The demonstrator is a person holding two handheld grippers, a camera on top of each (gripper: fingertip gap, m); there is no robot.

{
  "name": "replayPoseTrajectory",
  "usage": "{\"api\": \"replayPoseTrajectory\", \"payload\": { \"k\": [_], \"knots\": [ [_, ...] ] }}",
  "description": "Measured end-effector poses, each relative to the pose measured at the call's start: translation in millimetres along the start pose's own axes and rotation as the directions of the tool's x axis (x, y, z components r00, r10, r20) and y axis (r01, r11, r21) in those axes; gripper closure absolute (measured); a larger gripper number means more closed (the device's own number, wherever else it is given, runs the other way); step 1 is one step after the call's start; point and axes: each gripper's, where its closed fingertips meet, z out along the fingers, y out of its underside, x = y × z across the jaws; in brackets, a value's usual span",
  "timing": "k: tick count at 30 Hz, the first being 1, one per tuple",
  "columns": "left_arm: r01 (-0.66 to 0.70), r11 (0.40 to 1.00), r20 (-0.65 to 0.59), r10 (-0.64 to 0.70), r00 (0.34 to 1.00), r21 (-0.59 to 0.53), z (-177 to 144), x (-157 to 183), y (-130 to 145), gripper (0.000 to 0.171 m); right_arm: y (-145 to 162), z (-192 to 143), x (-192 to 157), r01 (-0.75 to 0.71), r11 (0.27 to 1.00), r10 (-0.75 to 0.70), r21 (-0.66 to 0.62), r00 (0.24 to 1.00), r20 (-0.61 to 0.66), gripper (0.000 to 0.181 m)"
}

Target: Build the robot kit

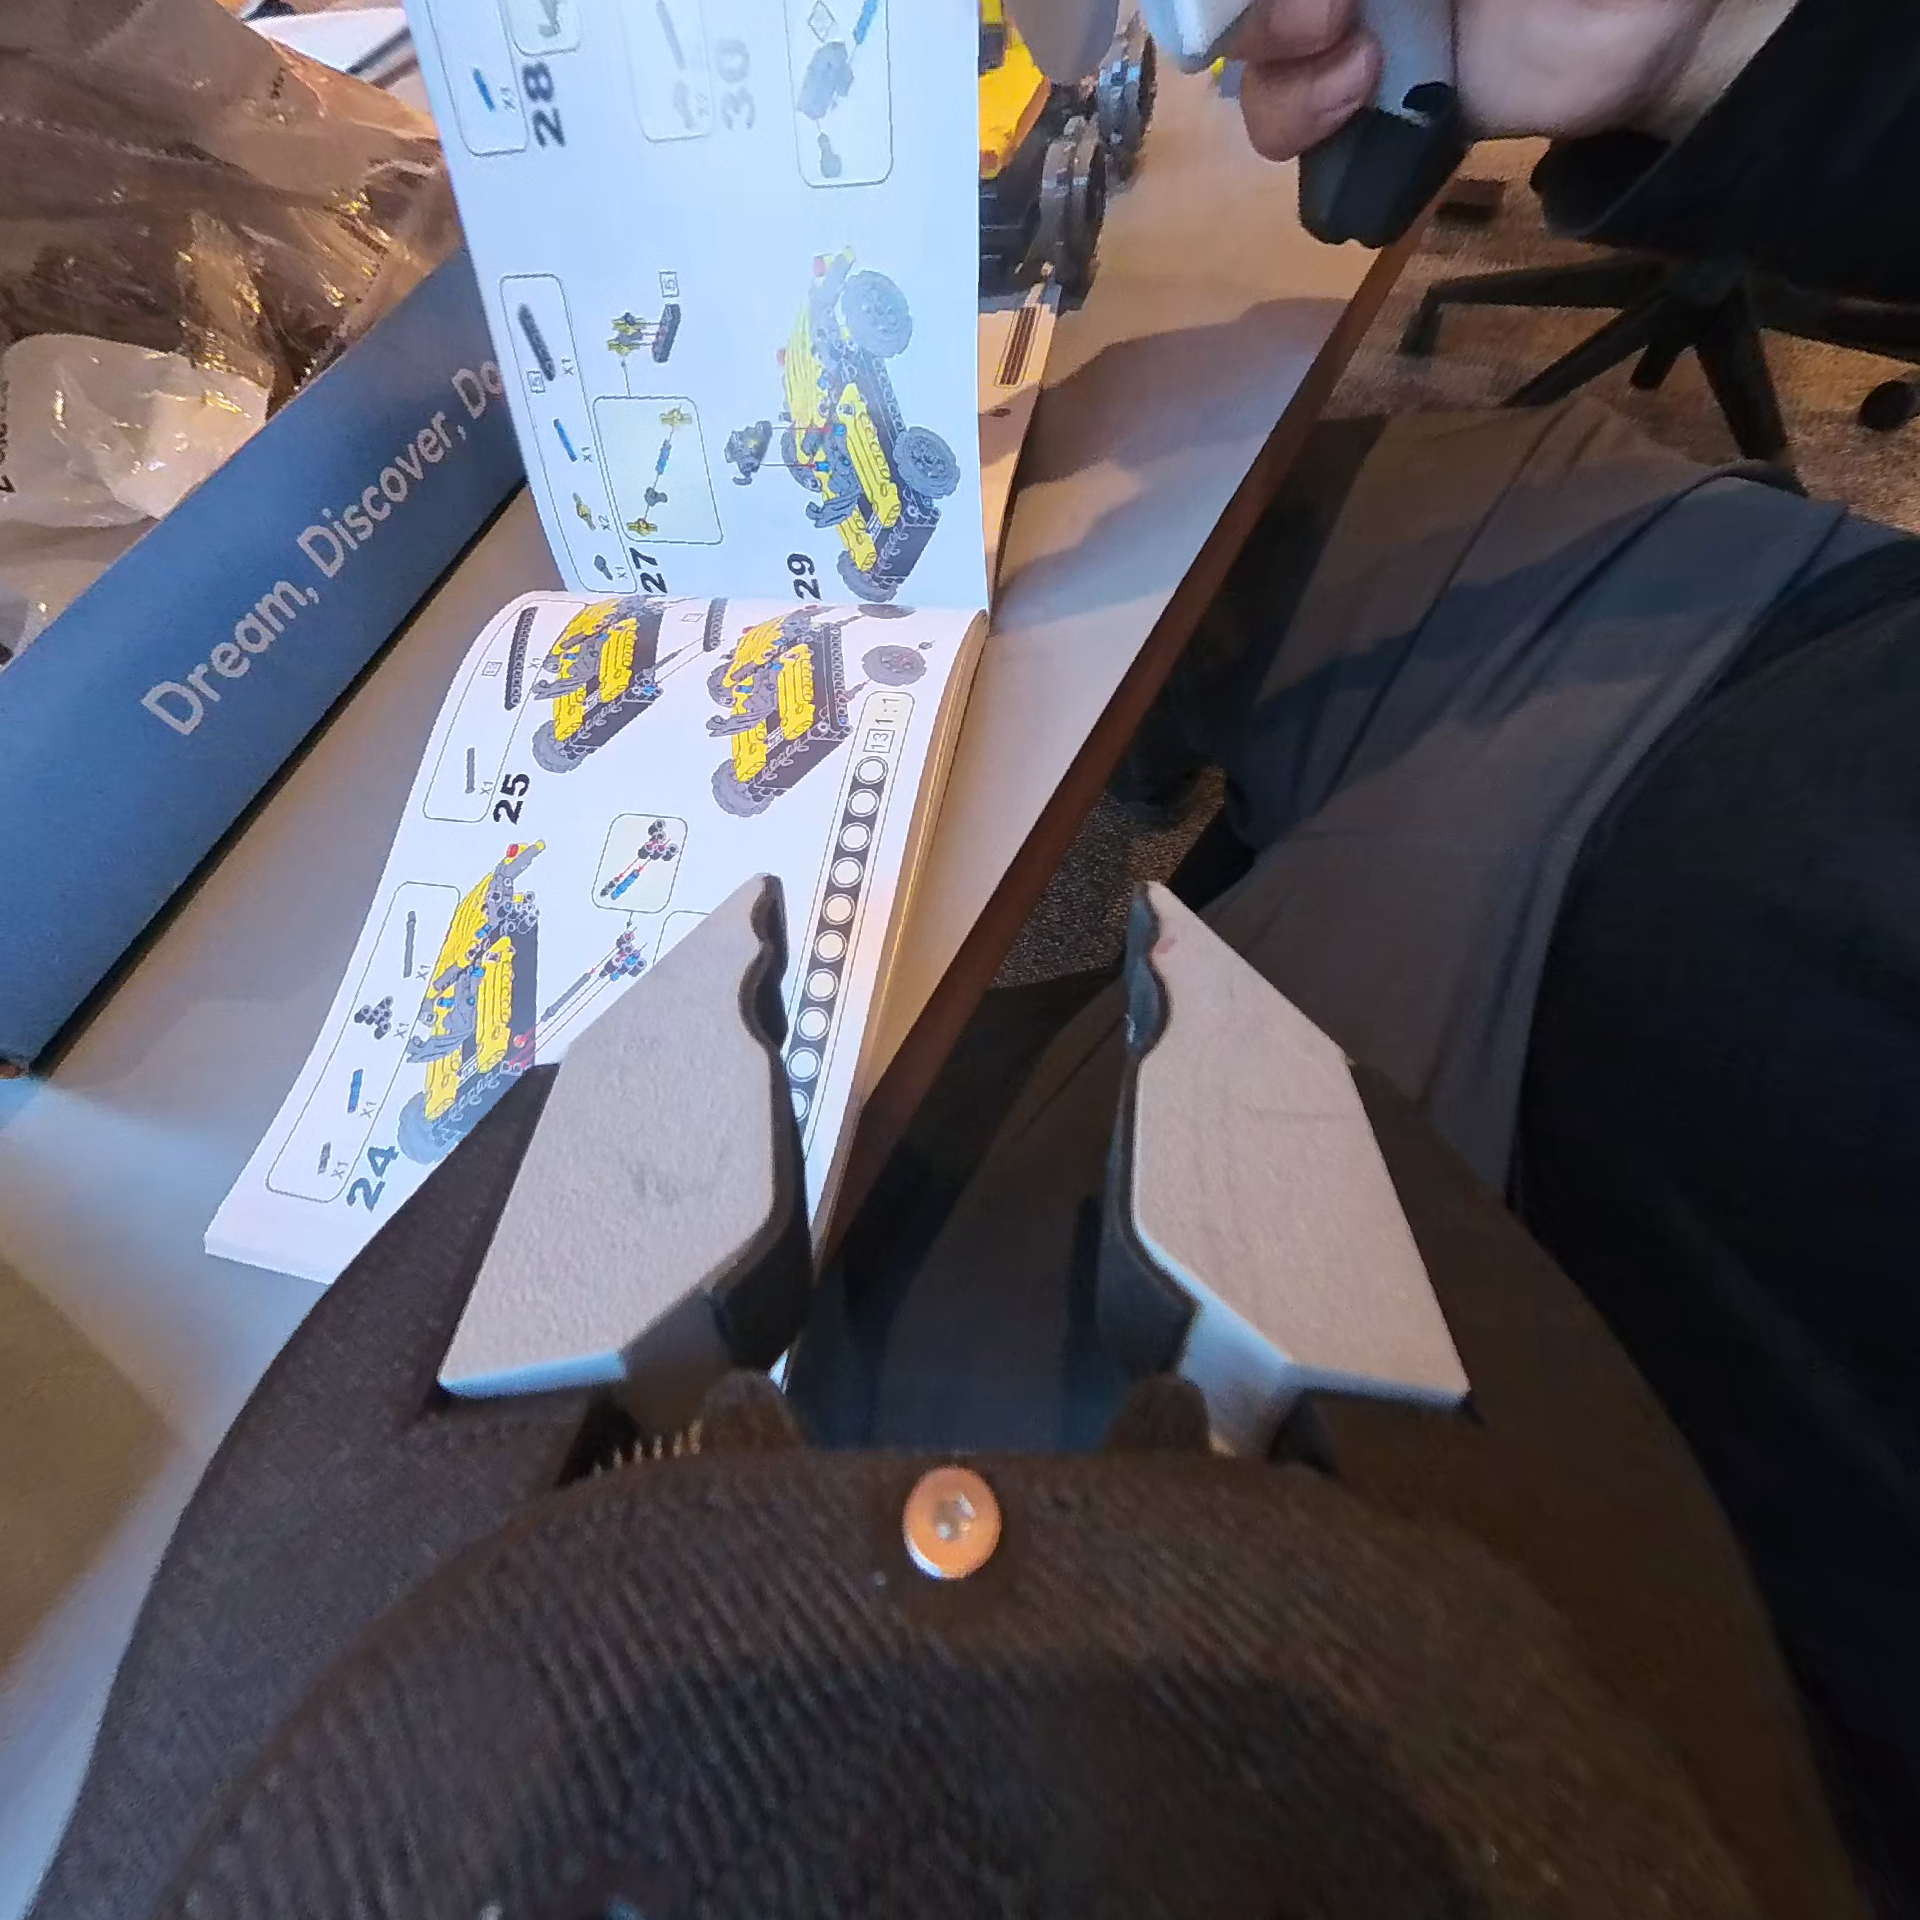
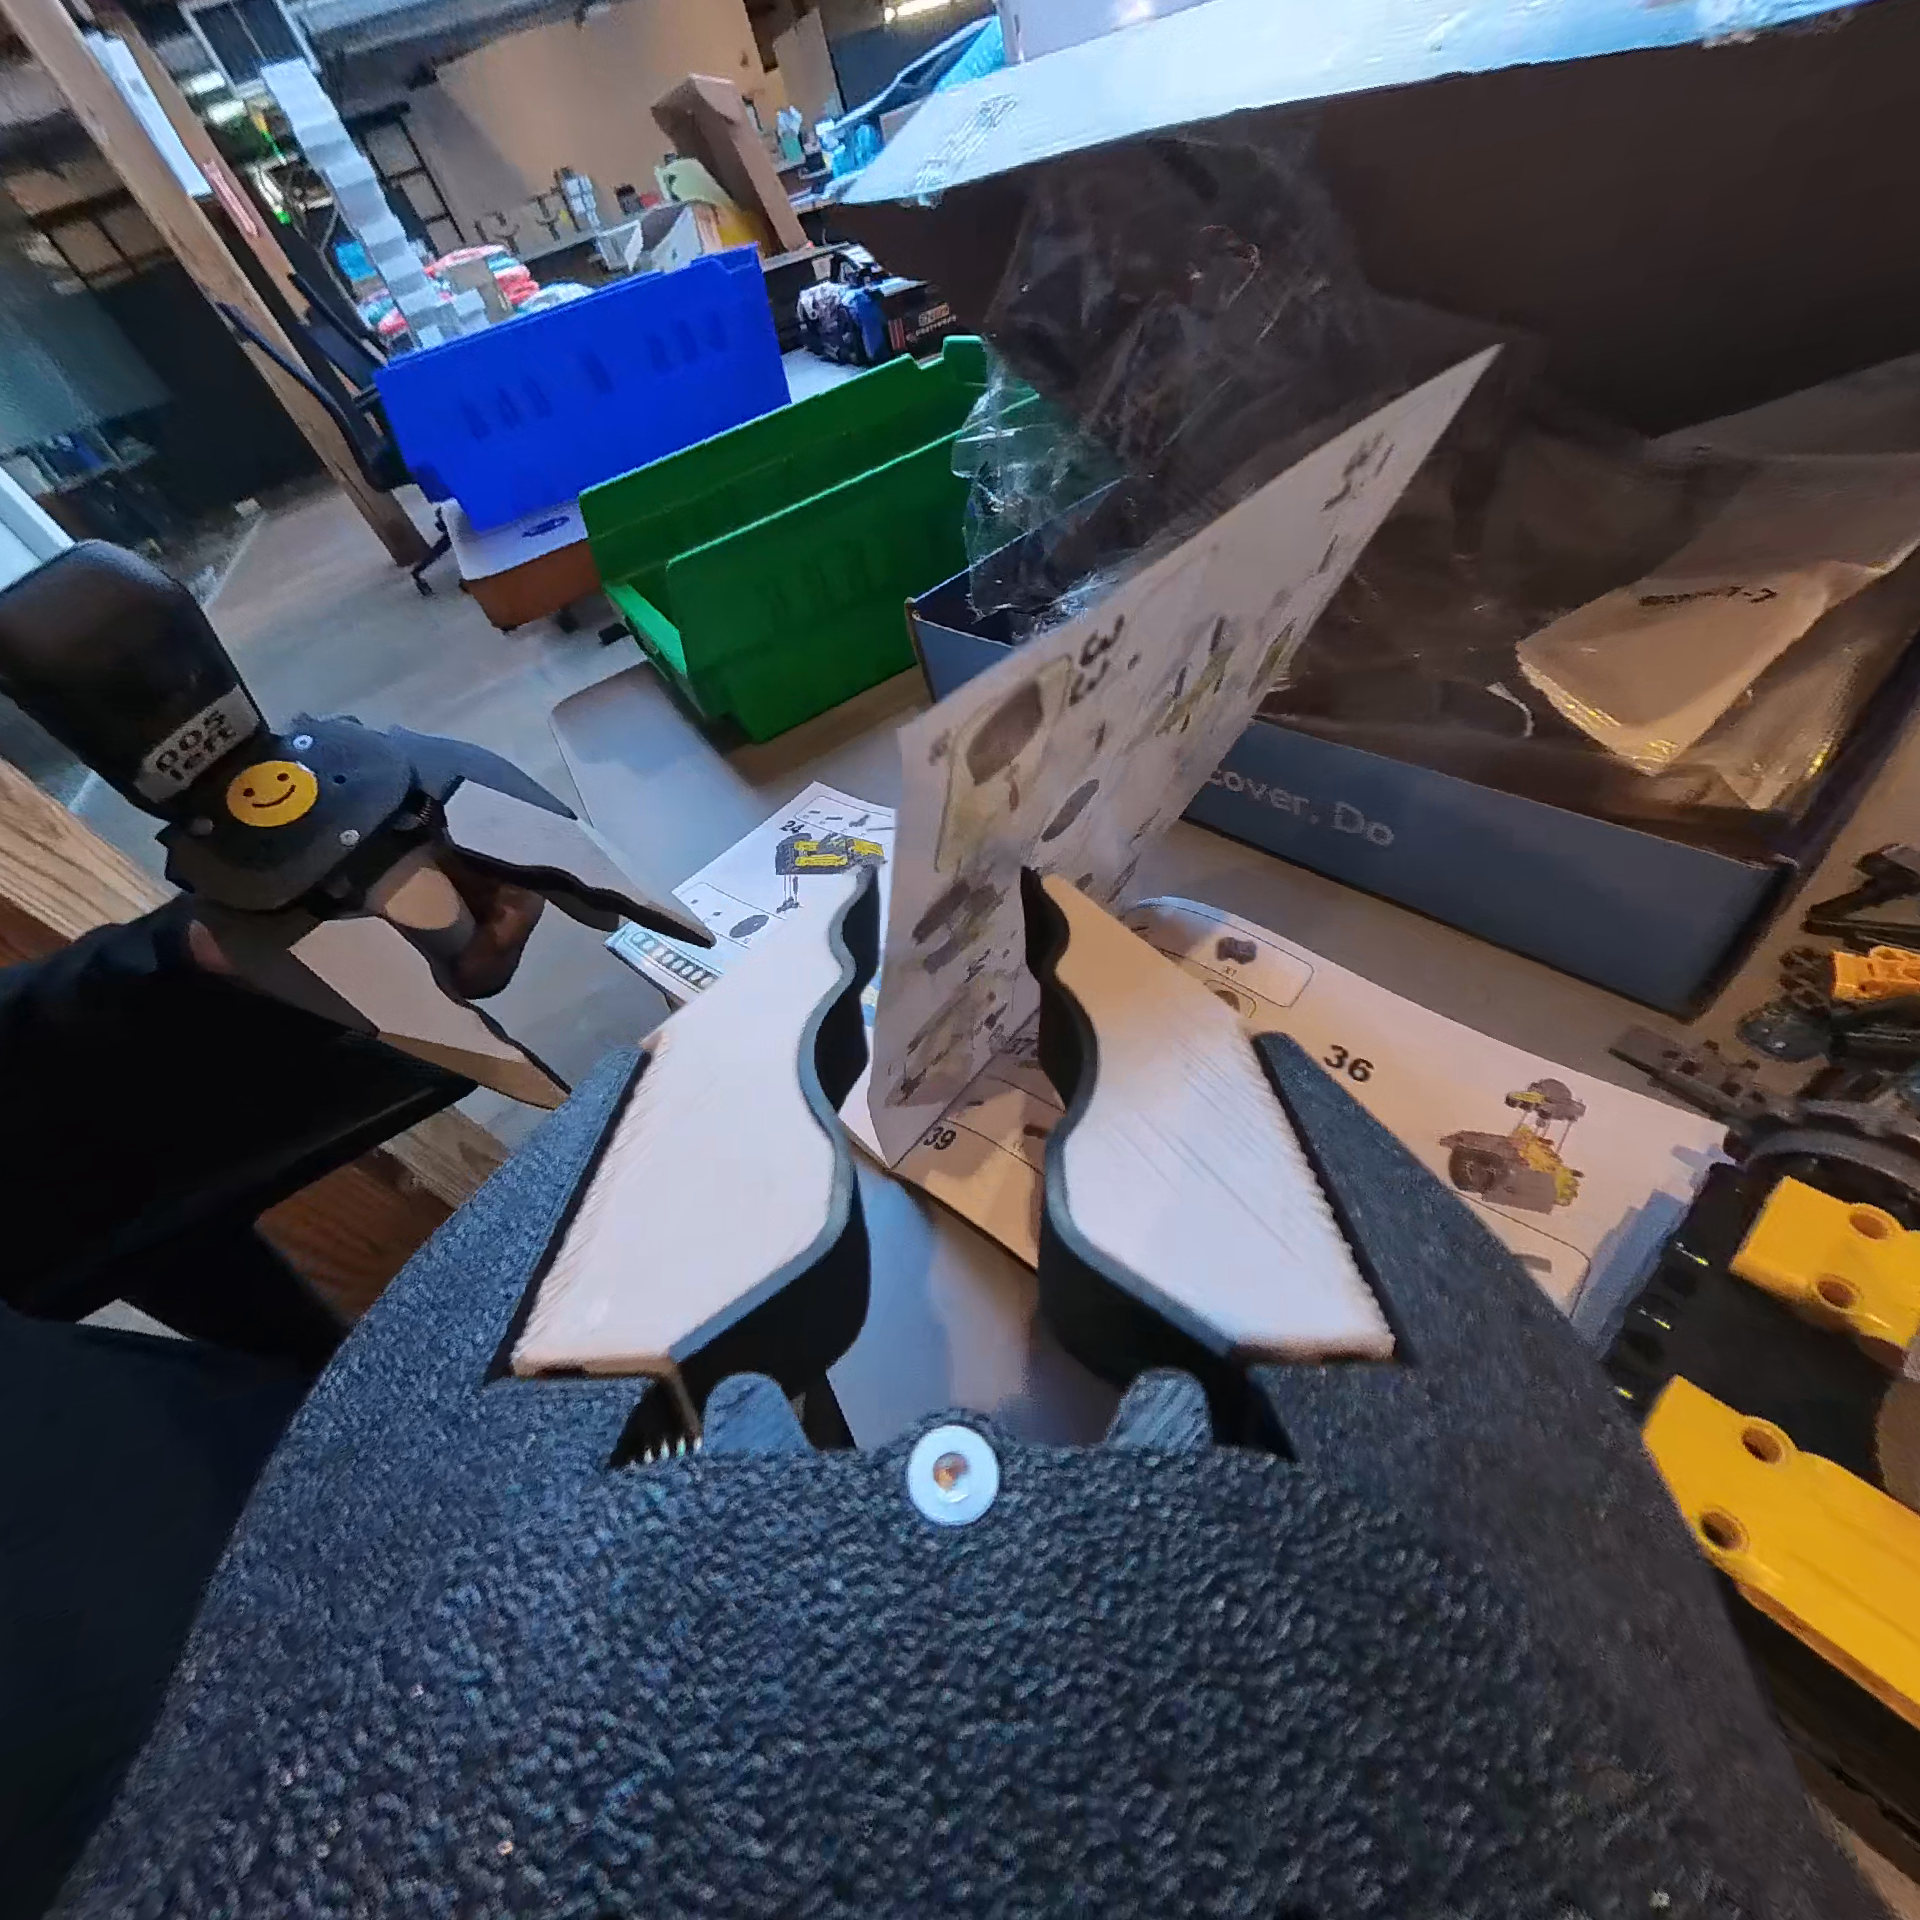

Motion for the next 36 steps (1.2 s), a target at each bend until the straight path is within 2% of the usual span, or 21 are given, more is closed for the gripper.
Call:
{"api": "replayPoseTrajectory", "payload": {
  "k": [28, 36],
  "knots": [
    [0.013, 1.000, -0.003, -0.013, 1.000, 0.008, -3.5, -0.1, 0.0, 0.106, 6.2, 16.0, -15.7, 0.029, 0.999, -0.028, -0.035, 0.999, 0.045, 0.161],
    [0.013, 1.000, -0.001, -0.013, 1.000, 0.020, -5.8, -1.1, -1.6, 0.107, 19.7, 40.6, -41.5, 0.092, 0.992, -0.084, -0.084, 0.992, 0.094, 0.168]
  ]
}}
